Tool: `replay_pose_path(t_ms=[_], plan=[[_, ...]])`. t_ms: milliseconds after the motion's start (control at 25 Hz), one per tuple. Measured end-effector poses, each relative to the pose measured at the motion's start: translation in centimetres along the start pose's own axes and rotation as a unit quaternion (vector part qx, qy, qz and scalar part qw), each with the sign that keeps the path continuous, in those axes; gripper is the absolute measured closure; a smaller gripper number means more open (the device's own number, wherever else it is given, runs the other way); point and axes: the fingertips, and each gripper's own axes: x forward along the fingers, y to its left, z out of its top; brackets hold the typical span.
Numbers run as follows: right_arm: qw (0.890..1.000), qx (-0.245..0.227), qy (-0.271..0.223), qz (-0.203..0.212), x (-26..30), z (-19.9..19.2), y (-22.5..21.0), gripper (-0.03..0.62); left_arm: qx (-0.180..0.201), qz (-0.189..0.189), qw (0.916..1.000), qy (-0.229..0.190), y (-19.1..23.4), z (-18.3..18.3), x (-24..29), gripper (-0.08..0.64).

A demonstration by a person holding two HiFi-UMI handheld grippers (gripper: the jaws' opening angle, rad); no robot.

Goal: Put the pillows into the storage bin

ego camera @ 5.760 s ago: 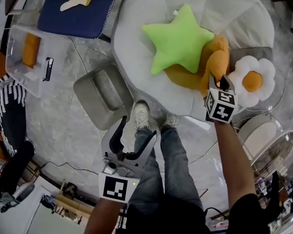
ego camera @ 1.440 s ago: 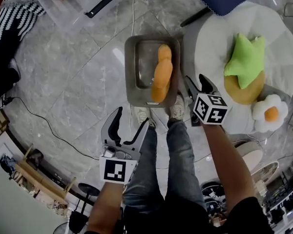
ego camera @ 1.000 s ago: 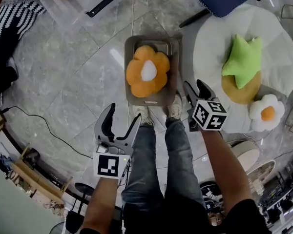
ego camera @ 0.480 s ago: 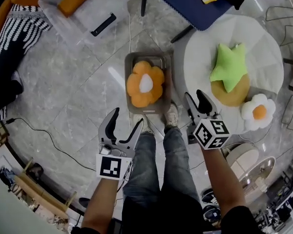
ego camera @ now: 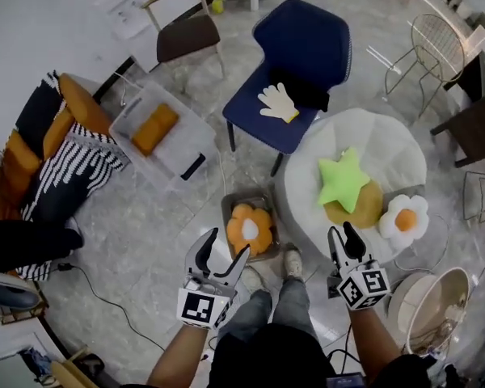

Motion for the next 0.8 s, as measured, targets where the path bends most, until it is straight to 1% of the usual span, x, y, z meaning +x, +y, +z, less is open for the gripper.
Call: replay_pose_path(t_ms=[120,200,280,400,480,600,800], plan=[[0.998,-0.030,-0.056,-0.019,-3.2,4.9,-0.4,0.410,0.037,-0.017,0.9986,-0.033,-0.8,4.9,0.5,0.249],[0.994,-0.046,-0.088,-0.035,-5.4,7.3,-1.4,0.410,0.043,-0.031,0.9973,-0.050,-2.1,7.3,1.5,0.249],[0.991,-0.059,-0.110,-0.053,-7.6,8.8,-2.8,0.411,0.048,-0.044,0.9960,-0.062,-4.4,8.9,2.7,0.249],[0.985,-0.079,-0.128,-0.081,-10.8,9.8,-5.5,0.411,0.061,-0.071,0.9931,-0.071,-8.7,10.5,4.5,0.249],[0.983,-0.086,-0.130,-0.096,-12.7,9.9,-8.0,0.411,0.067,-0.087,0.9915,-0.070,-11.6,10.8,6.1,0.249],[0.981,-0.083,-0.125,-0.123,-15.0,8.9,-13.0,0.411,0.068,-0.098,0.9908,-0.064,-15.6,9.8,9.0,0.249],[0.980,-0.076,-0.073,-0.168,-19.2,5.9,-23.5,0.411,0.033,-0.117,0.9921,-0.032,-24.5,6.7,13.7,0.249]])
